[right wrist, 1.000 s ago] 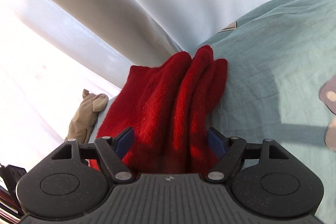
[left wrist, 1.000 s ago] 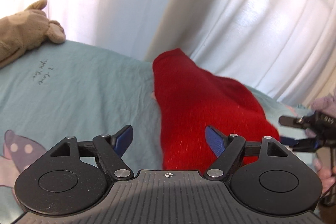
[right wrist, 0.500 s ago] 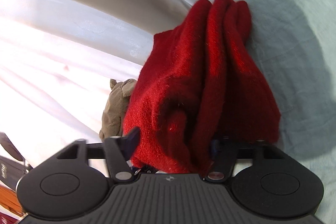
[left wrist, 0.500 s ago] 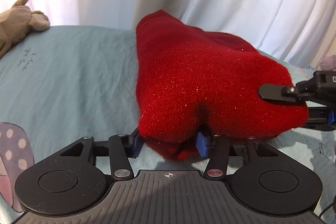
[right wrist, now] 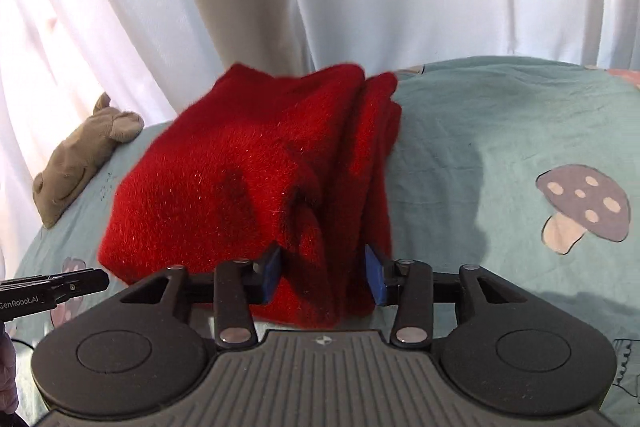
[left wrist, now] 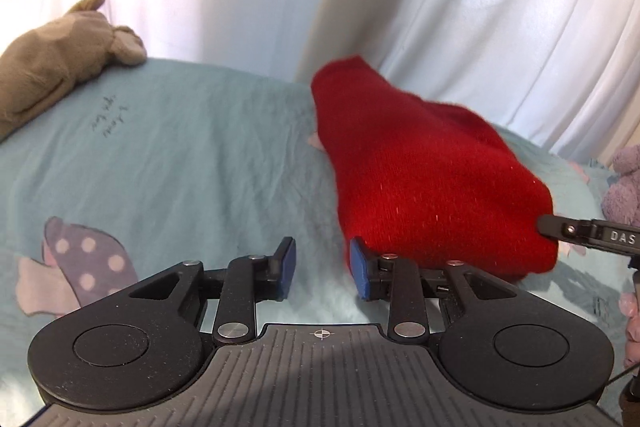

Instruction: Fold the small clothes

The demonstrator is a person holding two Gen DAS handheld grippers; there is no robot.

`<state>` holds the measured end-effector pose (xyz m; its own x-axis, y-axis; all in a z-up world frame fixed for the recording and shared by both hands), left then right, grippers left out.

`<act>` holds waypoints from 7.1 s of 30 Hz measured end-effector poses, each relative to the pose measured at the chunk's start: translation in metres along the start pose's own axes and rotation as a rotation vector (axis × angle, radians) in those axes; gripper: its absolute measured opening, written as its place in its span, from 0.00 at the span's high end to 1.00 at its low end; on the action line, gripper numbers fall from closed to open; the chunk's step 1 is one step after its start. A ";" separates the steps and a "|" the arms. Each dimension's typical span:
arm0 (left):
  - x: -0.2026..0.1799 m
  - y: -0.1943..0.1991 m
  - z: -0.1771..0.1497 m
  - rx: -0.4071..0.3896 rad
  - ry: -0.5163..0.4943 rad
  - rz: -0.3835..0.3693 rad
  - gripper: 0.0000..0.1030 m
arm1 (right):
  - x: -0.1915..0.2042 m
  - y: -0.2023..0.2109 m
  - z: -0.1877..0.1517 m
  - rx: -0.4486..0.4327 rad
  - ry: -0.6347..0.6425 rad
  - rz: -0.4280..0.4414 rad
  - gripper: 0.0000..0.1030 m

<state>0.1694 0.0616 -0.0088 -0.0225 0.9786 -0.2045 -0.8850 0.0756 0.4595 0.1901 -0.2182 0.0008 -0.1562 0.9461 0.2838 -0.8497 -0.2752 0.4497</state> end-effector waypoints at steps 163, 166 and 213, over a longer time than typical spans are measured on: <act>-0.056 0.036 -0.056 0.293 -0.136 0.078 0.00 | 0.077 0.054 -0.065 0.116 0.178 -0.109 0.04; -0.053 0.043 -0.055 0.290 -0.127 0.086 0.00 | 0.092 0.058 -0.058 0.103 0.224 -0.166 0.04; -0.057 0.050 -0.036 0.273 -0.136 0.093 0.00 | 0.106 0.067 -0.035 0.174 0.232 -0.233 0.04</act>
<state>0.1096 0.0028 -0.0052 -0.0187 0.9990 -0.0418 -0.7239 0.0153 0.6898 0.0987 -0.1301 0.0314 -0.0953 0.9949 -0.0335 -0.7809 -0.0539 0.6223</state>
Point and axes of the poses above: each gripper's, at about its wrist camera, not at the fingertips, and y roughly against the way its jaws point, x to its left, z to its top, the point moved 3 cm from there along -y, roughly the way its jaws point, and after that the axes turned 15 degrees about -x, right-handed, at the moved point
